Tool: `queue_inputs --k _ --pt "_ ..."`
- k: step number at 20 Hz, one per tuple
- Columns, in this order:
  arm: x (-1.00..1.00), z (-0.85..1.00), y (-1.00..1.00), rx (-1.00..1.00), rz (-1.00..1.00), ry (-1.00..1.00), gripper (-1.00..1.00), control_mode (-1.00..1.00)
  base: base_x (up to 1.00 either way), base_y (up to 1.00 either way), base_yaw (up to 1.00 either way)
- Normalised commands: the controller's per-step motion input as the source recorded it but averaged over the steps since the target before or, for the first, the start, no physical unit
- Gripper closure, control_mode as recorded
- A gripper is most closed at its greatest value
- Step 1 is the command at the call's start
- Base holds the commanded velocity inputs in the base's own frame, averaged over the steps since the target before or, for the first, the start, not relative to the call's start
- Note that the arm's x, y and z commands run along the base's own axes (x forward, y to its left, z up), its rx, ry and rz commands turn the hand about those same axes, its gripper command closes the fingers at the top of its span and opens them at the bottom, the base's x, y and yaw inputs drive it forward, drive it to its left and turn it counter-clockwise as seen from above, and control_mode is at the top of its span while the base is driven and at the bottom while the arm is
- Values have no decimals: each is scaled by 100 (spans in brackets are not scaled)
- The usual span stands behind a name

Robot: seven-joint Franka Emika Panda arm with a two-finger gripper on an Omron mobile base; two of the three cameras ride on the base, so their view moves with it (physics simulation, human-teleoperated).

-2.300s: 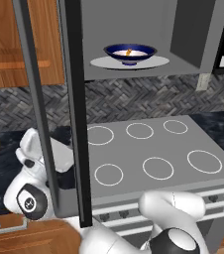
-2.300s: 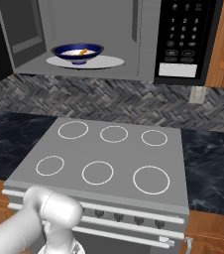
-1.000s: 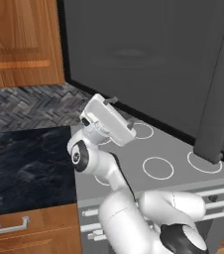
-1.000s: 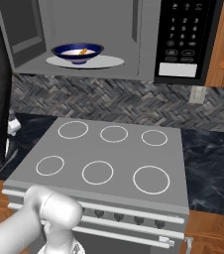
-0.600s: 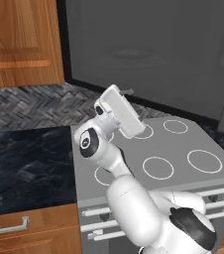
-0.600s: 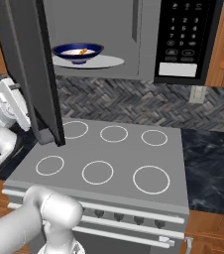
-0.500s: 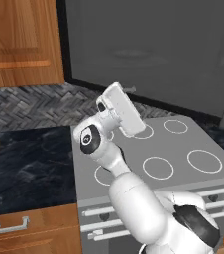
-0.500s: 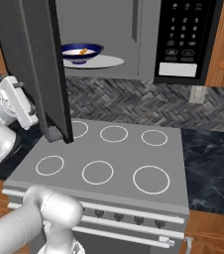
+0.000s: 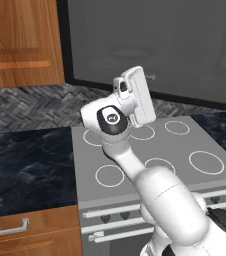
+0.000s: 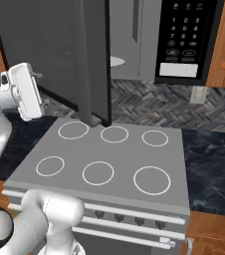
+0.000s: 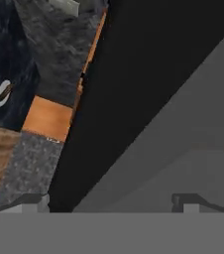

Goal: Remove the banana from the bowl and place it on the small plate. Then place the bowl with only the shrimp in the microwave, close the door, and press the start button to microwave the shrimp.

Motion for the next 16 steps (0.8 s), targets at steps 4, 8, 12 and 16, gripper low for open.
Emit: queue_inputs --k 4,8,12,16 --pt "30 44 -64 31 42 1 -100 -100 0 0 0" --pt "41 30 -56 32 47 4 -100 -100 0 0 0" --pt "54 12 -40 32 51 12 -100 -100 0 0 0" --pt "67 0 -24 33 54 13 -100 -100 0 0 0"
